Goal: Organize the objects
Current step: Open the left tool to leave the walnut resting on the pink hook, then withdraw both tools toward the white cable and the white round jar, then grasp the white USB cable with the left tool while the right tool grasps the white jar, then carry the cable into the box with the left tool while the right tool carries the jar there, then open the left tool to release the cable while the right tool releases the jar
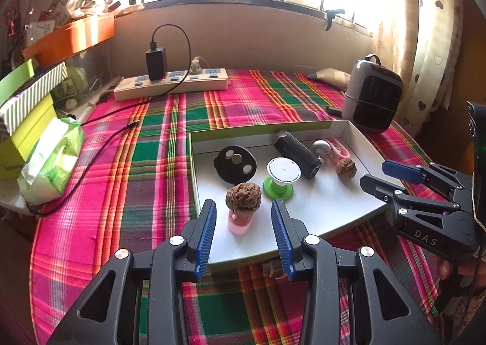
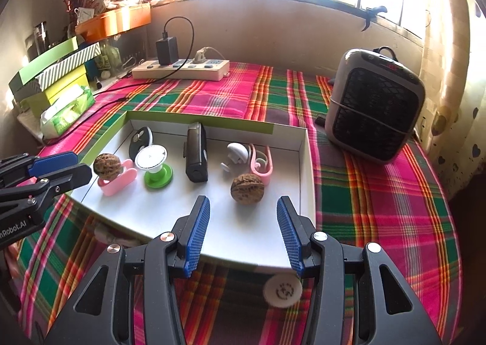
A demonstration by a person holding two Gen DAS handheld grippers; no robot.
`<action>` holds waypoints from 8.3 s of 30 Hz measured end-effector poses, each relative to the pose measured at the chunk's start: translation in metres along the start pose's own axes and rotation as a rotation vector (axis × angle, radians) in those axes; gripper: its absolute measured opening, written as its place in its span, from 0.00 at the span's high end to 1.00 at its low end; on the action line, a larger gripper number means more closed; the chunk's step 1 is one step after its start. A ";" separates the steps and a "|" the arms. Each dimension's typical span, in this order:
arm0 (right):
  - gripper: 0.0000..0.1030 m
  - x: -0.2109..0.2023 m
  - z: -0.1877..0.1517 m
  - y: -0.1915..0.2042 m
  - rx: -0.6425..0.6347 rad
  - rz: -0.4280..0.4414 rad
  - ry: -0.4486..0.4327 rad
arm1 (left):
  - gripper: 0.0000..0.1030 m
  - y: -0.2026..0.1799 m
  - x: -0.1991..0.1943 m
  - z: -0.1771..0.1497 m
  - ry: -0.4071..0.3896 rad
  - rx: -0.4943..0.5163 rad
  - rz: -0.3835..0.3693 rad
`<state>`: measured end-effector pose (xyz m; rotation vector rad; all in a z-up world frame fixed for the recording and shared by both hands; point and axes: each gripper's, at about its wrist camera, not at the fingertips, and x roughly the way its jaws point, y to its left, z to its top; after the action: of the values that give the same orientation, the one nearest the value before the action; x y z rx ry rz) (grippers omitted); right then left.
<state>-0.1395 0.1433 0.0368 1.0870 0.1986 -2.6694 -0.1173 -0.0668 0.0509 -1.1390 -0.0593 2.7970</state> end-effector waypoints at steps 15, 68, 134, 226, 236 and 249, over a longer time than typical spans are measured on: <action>0.54 -0.034 -0.021 -0.006 0.026 0.012 -0.035 | 0.65 0.006 -0.020 -0.026 0.000 0.000 -0.029; 0.54 -0.006 -0.051 -0.021 0.043 0.002 0.116 | 0.65 -0.047 0.010 -0.045 0.103 0.209 -0.193; 0.72 -0.014 -0.055 -0.023 0.071 0.009 0.099 | 0.90 -0.066 0.017 -0.045 0.115 0.200 -0.201; 0.72 0.039 0.004 -0.012 0.029 0.056 0.158 | 0.92 -0.052 0.046 0.006 0.089 0.106 -0.185; 0.72 0.039 0.005 -0.011 0.034 0.052 0.157 | 0.91 -0.052 0.046 0.006 0.091 0.101 -0.179; 0.60 0.037 0.005 -0.013 0.048 0.054 0.149 | 0.85 -0.050 0.043 0.006 0.089 0.099 -0.141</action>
<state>-0.1722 0.1480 0.0144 1.2880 0.1310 -2.5593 -0.1465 -0.0114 0.0295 -1.1857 0.0071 2.5929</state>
